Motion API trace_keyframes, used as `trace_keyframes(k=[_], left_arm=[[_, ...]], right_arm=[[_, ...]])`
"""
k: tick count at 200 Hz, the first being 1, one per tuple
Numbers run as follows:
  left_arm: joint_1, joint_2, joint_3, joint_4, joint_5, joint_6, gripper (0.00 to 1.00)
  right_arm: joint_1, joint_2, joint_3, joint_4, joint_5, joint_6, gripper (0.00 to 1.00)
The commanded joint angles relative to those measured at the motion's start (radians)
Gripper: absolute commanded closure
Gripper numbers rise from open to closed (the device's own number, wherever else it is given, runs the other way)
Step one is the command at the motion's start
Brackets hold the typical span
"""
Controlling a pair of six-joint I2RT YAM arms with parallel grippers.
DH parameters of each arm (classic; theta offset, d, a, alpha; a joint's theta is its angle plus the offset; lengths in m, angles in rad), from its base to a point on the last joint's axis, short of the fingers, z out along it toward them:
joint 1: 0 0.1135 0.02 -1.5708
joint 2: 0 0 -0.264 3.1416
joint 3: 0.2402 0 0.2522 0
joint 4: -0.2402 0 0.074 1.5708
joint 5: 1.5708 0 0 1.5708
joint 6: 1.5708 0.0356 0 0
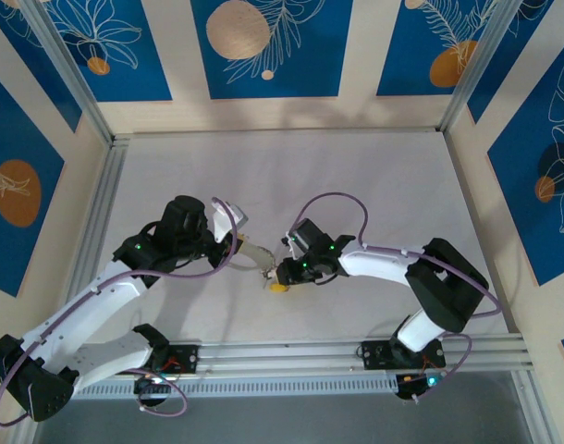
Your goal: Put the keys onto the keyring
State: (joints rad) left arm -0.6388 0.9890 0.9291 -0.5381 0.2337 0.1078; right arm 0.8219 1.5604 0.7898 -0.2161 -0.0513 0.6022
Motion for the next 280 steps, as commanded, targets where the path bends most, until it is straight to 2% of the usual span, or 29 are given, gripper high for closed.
trace_keyframes(k=[1,56,168,209,258,280], left_arm=[[0.010,-0.024,0.008,0.053,0.028,-0.018,1.00],[0.014,-0.021,0.007,0.054,0.032,-0.020,1.00],[0.039,-0.022,0.007,0.064,0.052,-0.035,1.00],[0.046,-0.025,0.005,0.066,0.058,-0.039,1.00],[0.047,-0.019,0.005,0.066,0.059,-0.040,1.00],[0.048,-0.017,0.005,0.066,0.061,-0.040,1.00]], right_arm=[[0.010,-0.026,-0.022,0.006,0.005,-0.020,0.67],[0.019,-0.078,-0.072,-0.041,0.063,-0.015,0.62],[0.084,0.008,0.000,-0.075,0.125,-0.088,0.66],[0.098,0.036,0.032,-0.100,0.160,-0.118,0.69],[0.106,0.041,0.036,-0.103,0.174,-0.129,0.80],[0.107,0.031,0.029,-0.109,0.179,-0.130,0.81]])
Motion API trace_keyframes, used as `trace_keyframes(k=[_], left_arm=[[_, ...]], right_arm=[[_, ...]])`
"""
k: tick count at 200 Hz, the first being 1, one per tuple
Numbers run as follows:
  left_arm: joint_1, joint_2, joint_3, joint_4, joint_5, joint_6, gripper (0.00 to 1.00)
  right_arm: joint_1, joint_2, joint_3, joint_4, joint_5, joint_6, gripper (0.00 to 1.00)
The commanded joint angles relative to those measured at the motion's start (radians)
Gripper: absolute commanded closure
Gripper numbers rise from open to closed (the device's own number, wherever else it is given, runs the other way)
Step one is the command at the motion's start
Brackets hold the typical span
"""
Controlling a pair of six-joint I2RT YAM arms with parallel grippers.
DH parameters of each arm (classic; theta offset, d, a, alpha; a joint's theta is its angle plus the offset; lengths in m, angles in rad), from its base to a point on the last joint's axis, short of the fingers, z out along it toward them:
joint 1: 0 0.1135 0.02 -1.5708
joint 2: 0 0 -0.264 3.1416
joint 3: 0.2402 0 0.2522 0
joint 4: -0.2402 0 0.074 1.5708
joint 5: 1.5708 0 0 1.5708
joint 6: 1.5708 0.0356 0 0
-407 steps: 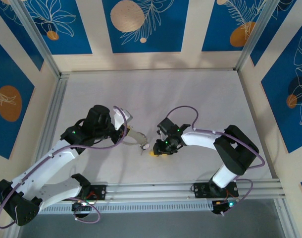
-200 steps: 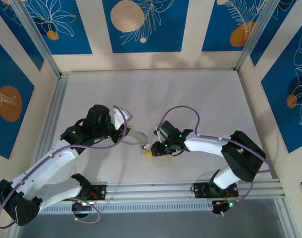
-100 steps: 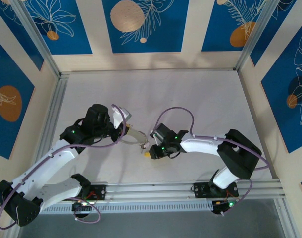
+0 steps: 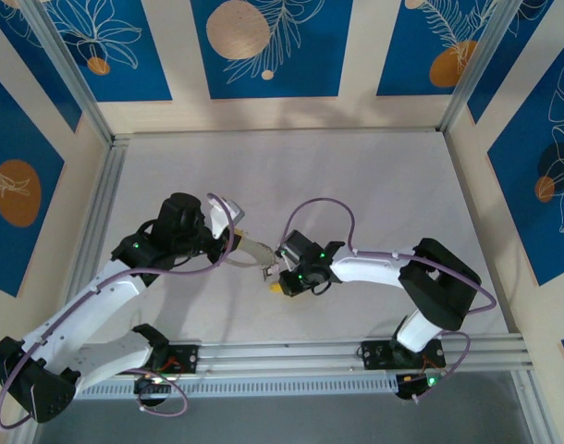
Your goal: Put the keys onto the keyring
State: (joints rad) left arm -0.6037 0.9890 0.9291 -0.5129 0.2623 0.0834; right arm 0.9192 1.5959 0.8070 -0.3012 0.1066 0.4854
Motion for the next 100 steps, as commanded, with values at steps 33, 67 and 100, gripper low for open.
trace_keyframes(k=[33,67,100], left_arm=[[0.015,-0.016,0.005,0.041,0.034,-0.017,1.00],[0.015,-0.016,0.005,0.042,0.036,-0.019,1.00],[0.016,-0.017,0.005,0.041,0.038,-0.019,1.00]], right_arm=[[0.010,-0.019,-0.001,-0.027,0.025,-0.010,0.78],[0.012,-0.026,-0.006,-0.029,0.027,-0.008,0.76],[0.011,-0.037,-0.011,-0.027,0.030,-0.008,0.83]])
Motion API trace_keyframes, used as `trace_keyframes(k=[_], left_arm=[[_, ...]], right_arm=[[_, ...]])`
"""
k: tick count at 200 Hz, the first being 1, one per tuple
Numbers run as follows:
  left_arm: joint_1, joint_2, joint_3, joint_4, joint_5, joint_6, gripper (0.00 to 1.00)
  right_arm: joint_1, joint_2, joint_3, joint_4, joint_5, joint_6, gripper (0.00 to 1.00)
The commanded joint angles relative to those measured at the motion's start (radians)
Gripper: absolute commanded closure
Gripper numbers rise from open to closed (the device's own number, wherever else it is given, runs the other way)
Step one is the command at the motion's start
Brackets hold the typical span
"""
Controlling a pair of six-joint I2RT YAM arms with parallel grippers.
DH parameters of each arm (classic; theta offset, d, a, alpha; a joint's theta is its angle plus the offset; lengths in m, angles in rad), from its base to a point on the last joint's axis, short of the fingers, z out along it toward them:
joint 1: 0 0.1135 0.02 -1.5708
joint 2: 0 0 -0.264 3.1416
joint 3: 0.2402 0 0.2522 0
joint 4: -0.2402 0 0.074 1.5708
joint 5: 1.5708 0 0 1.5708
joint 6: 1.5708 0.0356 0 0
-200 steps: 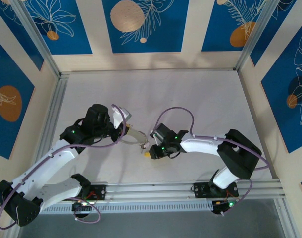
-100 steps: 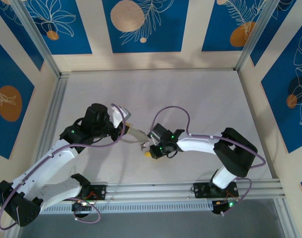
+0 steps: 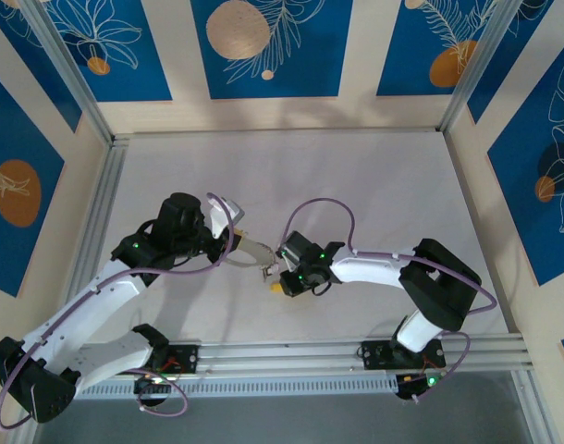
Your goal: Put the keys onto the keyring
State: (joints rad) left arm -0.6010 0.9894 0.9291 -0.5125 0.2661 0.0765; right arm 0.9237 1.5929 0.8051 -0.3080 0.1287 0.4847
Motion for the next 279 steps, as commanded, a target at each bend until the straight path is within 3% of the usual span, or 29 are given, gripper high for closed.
trace_keyframes(k=[1,43,77,103,138,169,195,224,279], left_arm=[[0.014,-0.017,0.006,0.040,0.035,-0.012,1.00],[0.014,-0.019,0.006,0.042,0.036,-0.013,1.00],[0.014,-0.018,0.007,0.043,0.037,-0.014,1.00],[0.014,-0.019,0.005,0.042,0.036,-0.015,1.00],[0.014,-0.019,0.005,0.043,0.033,-0.012,1.00],[0.014,-0.014,0.008,0.036,0.023,0.004,1.00],[0.015,-0.033,0.001,0.038,0.023,0.036,1.00],[0.006,-0.087,-0.033,0.080,0.110,0.058,1.00],[-0.029,-0.132,-0.052,0.104,0.200,0.084,1.00]], right_arm=[[0.006,-0.034,-0.009,-0.021,0.009,-0.007,0.83],[0.007,-0.059,-0.033,-0.022,0.001,-0.005,0.84],[0.007,-0.079,-0.048,0.002,-0.016,-0.010,0.98],[0.008,-0.110,-0.068,0.032,-0.032,-0.019,1.00],[0.008,-0.264,-0.109,0.086,-0.090,-0.064,1.00],[0.014,-0.428,-0.039,0.007,-0.139,-0.145,1.00],[0.014,-0.492,0.058,-0.062,-0.258,-0.199,1.00],[-0.017,-0.499,0.142,-0.071,-0.422,-0.200,1.00],[-0.087,-0.423,0.210,0.002,-0.526,-0.123,1.00]])
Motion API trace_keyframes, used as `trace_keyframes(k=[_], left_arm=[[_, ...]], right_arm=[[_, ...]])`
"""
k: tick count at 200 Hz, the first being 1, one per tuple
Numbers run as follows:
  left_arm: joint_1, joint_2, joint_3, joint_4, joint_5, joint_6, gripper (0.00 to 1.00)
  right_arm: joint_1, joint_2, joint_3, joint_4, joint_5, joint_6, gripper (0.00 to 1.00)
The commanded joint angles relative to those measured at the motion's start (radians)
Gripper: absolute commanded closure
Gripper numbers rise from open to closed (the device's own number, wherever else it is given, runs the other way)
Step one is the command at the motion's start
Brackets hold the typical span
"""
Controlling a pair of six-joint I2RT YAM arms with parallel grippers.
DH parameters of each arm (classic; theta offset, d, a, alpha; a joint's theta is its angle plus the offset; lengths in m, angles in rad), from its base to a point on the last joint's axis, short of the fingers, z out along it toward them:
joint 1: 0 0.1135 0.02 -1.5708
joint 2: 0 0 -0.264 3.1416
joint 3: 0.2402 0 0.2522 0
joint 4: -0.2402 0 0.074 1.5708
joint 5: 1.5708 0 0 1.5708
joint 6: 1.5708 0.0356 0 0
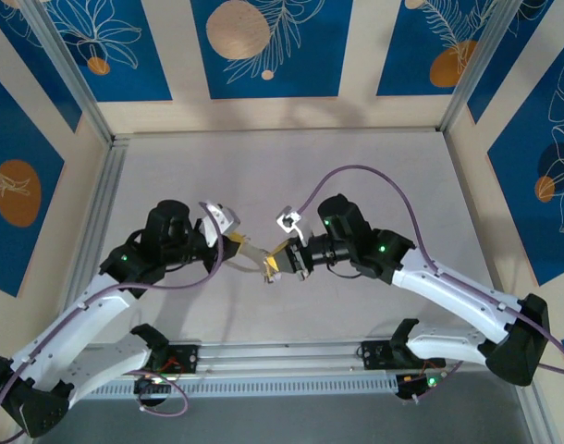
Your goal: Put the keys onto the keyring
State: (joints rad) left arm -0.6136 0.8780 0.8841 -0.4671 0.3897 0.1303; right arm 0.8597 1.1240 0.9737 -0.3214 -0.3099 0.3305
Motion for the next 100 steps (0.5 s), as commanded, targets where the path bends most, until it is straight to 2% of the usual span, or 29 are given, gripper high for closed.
trace_keyframes(k=[1,35,100], left_arm=[[-0.017,-0.021,-0.007,0.059,0.076,0.032,1.00],[-0.032,-0.020,-0.007,0.048,0.087,0.045,1.00],[-0.046,-0.024,-0.007,0.036,0.089,0.055,1.00]], right_arm=[[-0.025,0.048,0.042,0.016,-0.087,0.032,1.00],[-0.053,0.110,0.095,0.035,-0.147,0.056,1.00],[-0.068,0.186,0.158,-0.002,-0.183,0.085,1.00]])
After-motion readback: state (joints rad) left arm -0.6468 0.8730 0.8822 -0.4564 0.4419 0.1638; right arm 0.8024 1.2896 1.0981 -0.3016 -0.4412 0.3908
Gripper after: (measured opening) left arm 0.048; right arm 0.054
